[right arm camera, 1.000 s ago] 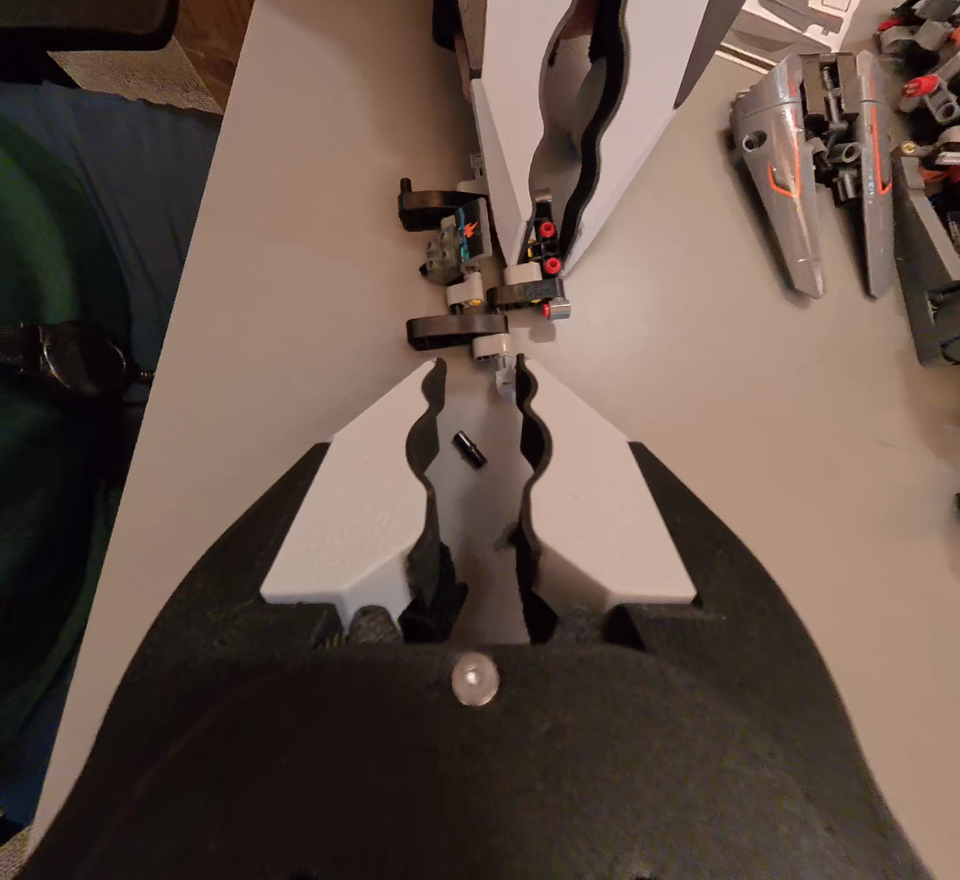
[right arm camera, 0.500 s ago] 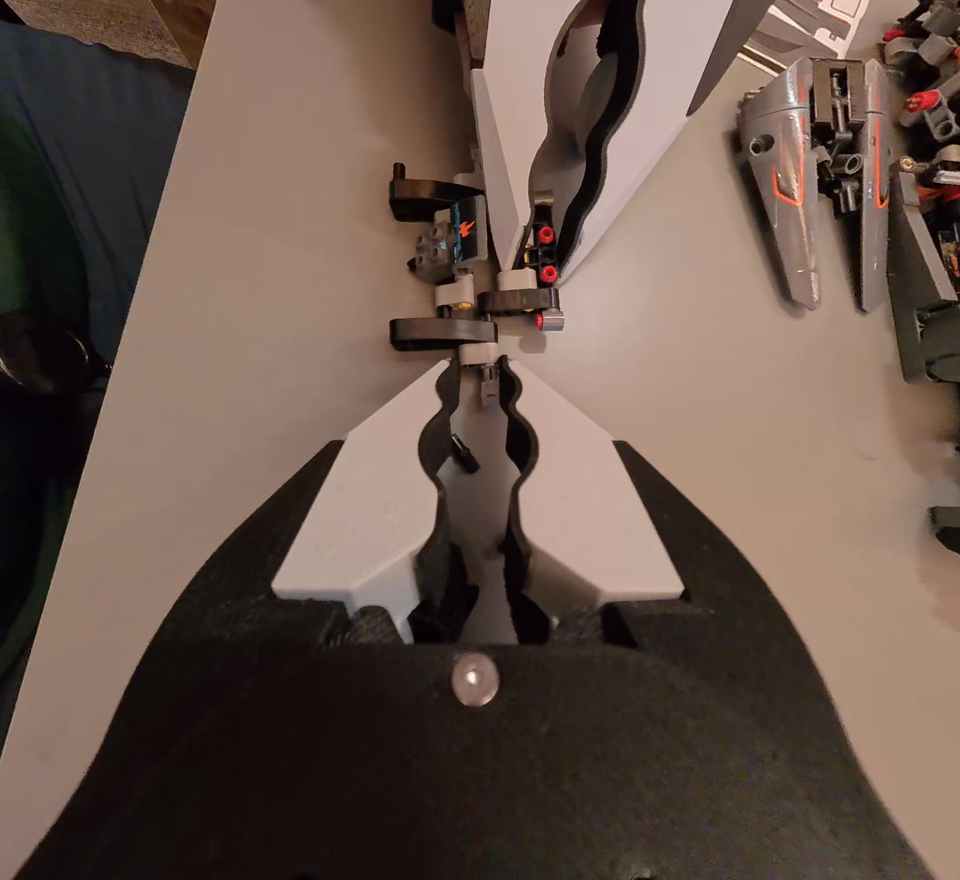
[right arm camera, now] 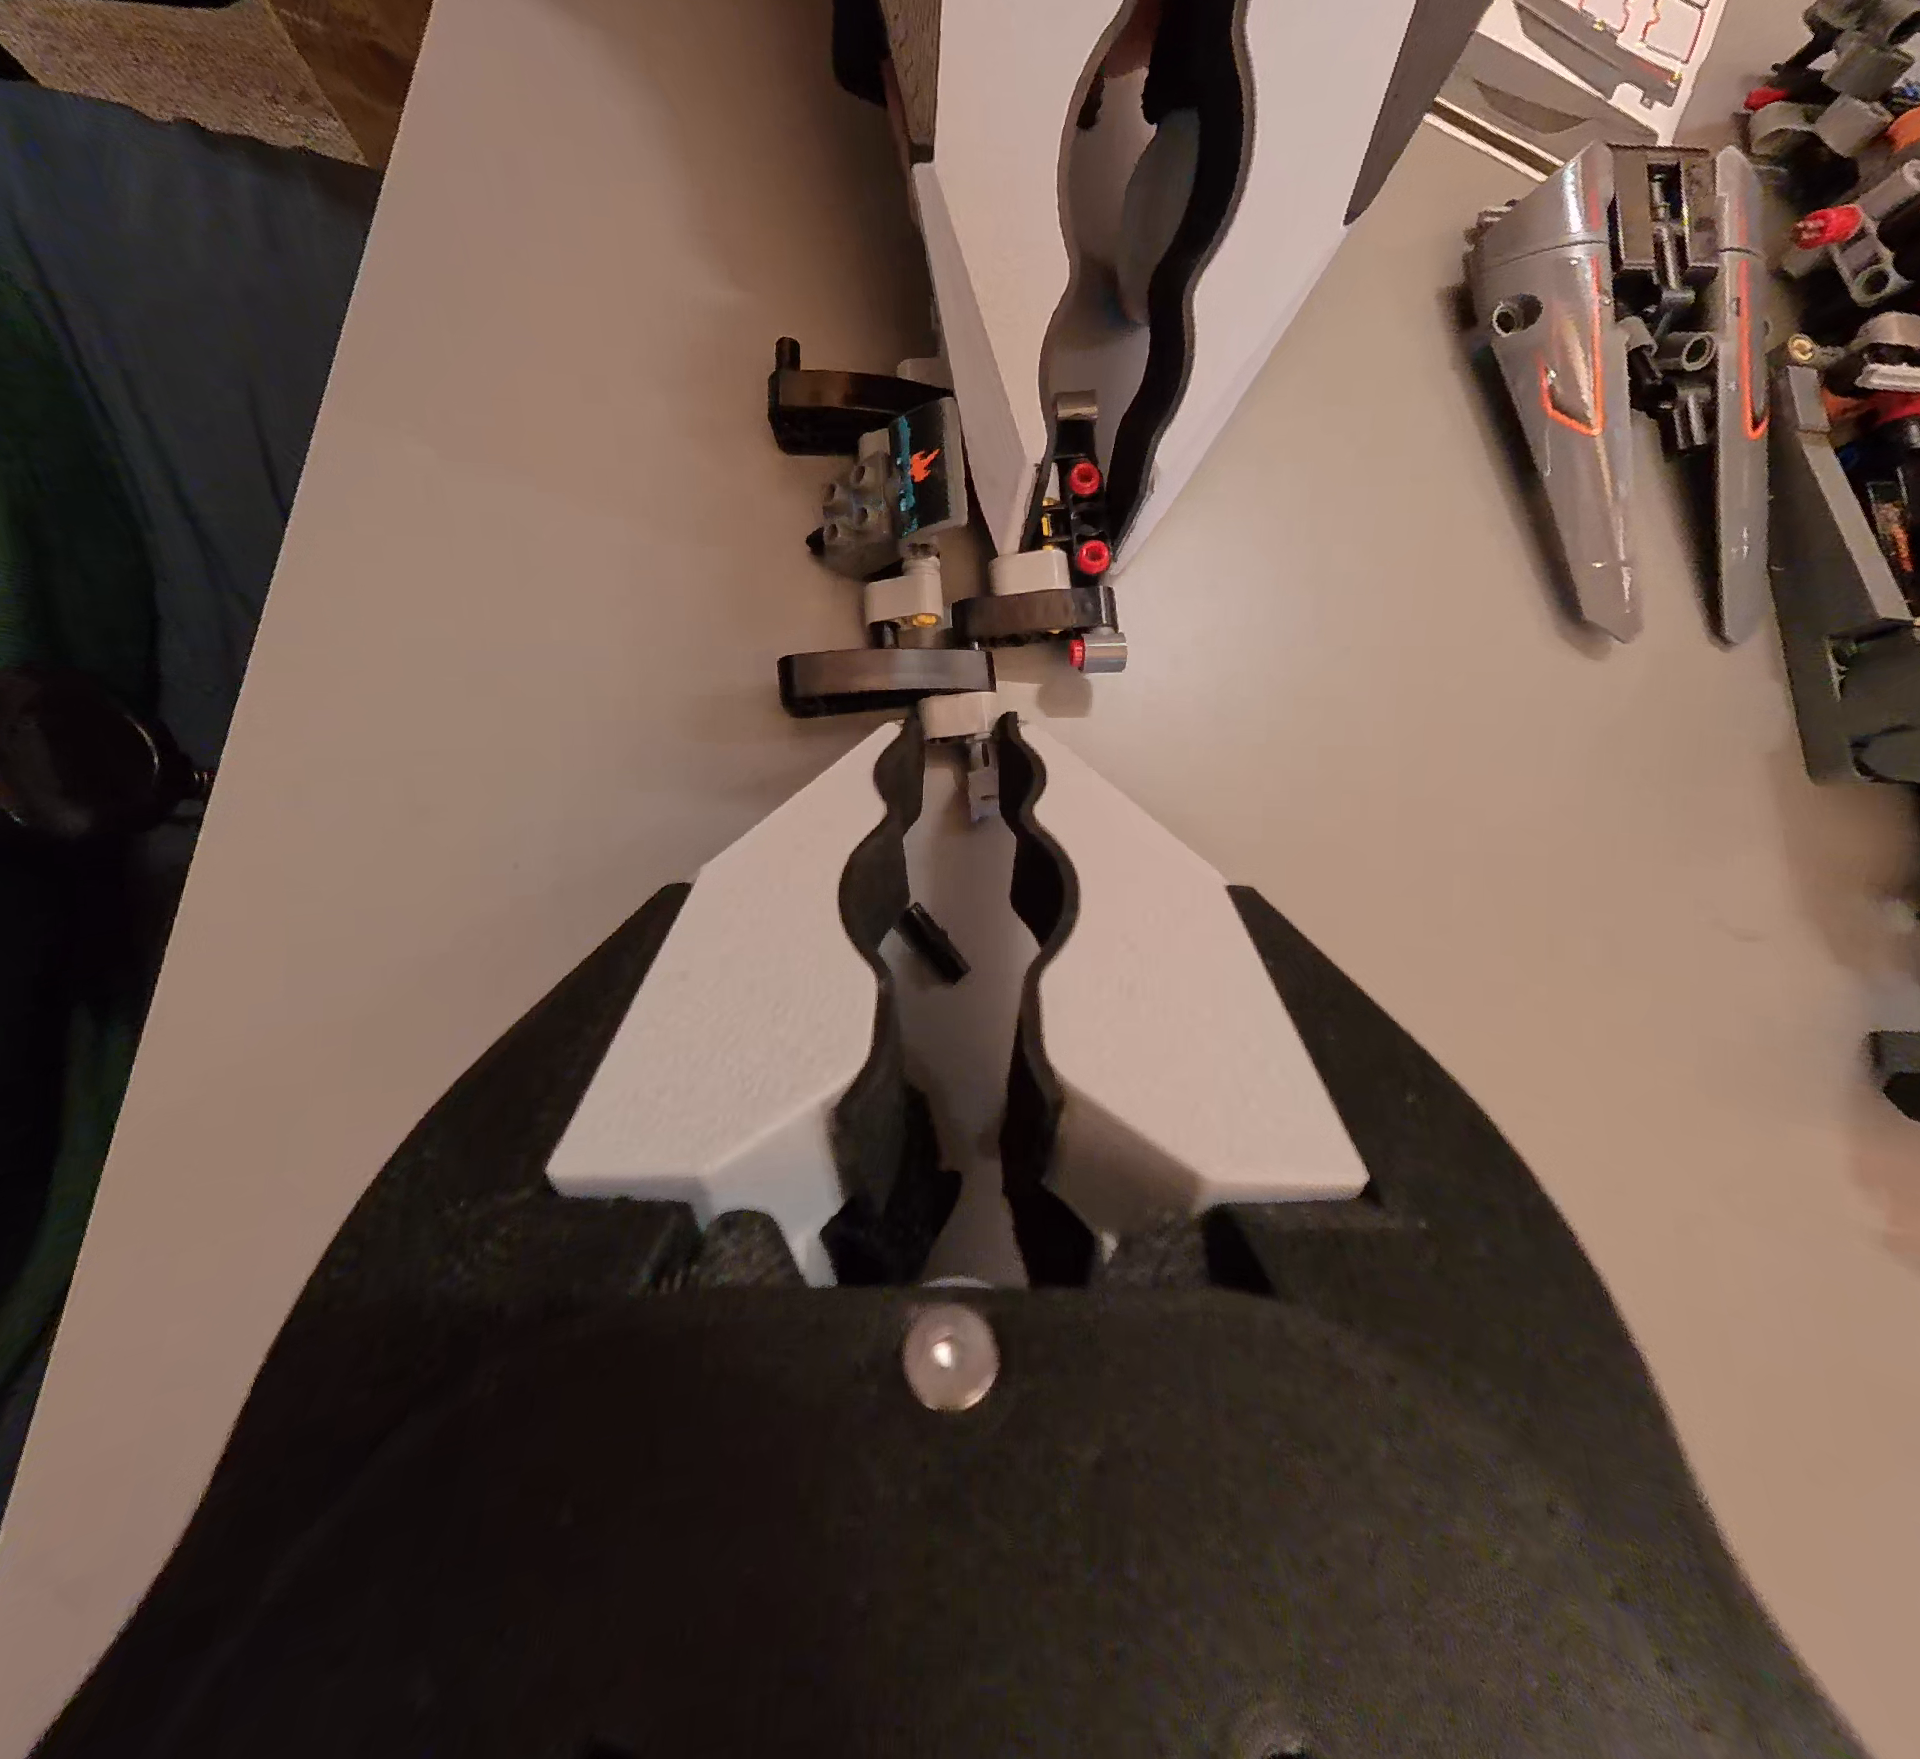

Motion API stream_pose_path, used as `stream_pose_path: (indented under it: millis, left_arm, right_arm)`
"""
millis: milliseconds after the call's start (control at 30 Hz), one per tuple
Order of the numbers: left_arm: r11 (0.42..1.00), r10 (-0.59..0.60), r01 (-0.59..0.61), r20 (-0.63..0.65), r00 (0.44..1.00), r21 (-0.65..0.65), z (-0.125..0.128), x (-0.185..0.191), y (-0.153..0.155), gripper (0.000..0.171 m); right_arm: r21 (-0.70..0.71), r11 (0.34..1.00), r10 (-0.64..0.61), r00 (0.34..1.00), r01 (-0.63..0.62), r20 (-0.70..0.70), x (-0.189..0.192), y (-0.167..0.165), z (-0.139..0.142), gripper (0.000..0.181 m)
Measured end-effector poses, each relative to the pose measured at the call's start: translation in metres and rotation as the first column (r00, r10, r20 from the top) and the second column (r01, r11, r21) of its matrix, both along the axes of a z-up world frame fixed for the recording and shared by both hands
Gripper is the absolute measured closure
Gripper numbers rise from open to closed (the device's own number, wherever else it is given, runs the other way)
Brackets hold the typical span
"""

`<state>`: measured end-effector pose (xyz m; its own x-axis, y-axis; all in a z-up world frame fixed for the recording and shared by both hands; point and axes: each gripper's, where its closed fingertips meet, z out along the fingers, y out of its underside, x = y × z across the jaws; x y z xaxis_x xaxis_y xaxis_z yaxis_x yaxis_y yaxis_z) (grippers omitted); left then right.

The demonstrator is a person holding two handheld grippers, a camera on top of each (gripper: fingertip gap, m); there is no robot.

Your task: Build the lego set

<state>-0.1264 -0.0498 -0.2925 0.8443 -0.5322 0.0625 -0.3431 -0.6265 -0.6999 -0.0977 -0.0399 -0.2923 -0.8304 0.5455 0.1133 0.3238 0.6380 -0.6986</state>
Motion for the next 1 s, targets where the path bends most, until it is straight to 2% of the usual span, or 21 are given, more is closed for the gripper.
stream_pose_path:
  millis: [267, 433, 567, 667, 800, 1000]
  left_arm:
    - [1.000, 0.004, -0.004, -0.007, 1.000, 0.004, 0.000, 0.000, -0.001, 0.157]
    - [1.000, -0.005, 0.005, -0.013, 1.000, -0.002, 0.000, -0.001, 0.000, 0.157]
    - [0.999, 0.050, -0.050, -0.030, 0.998, 0.019, 0.004, -0.008, 0.004, 0.151]
    - [0.993, 0.113, -0.113, 0.007, 0.994, 0.046, 0.016, -0.017, 0.003, 0.138]
    - [0.978, 0.193, -0.196, 0.035, 0.980, 0.076, 0.034, -0.026, -0.013, 0.132]
    - [0.952, 0.300, -0.299, -0.012, 0.954, 0.062, 0.024, -0.010, -0.047, 0.134]
  right_arm:
    - [0.013, 1.000, -0.001, 1.000, 0.001, 0.001, -0.001, -0.003, 0.000, 0.170]
    - [-0.032, 0.999, -0.022, 1.000, 0.023, 0.017, -0.003, 0.000, 0.002, 0.169]
    - [-0.018, 0.999, -0.029, 1.000, 0.029, -0.003, -0.004, 0.002, 0.004, 0.168]
    - [-0.006, 0.999, -0.032, 0.999, 0.032, 0.011, -0.004, 0.003, 0.001, 0.168]
    - [-0.004, 0.999, -0.049, 0.999, 0.049, 0.013, -0.004, 0.006, 0.002, 0.162]
    - [-0.029, 0.998, -0.060, 0.998, 0.060, 0.007, 0.002, 0.008, 0.009, 0.151]
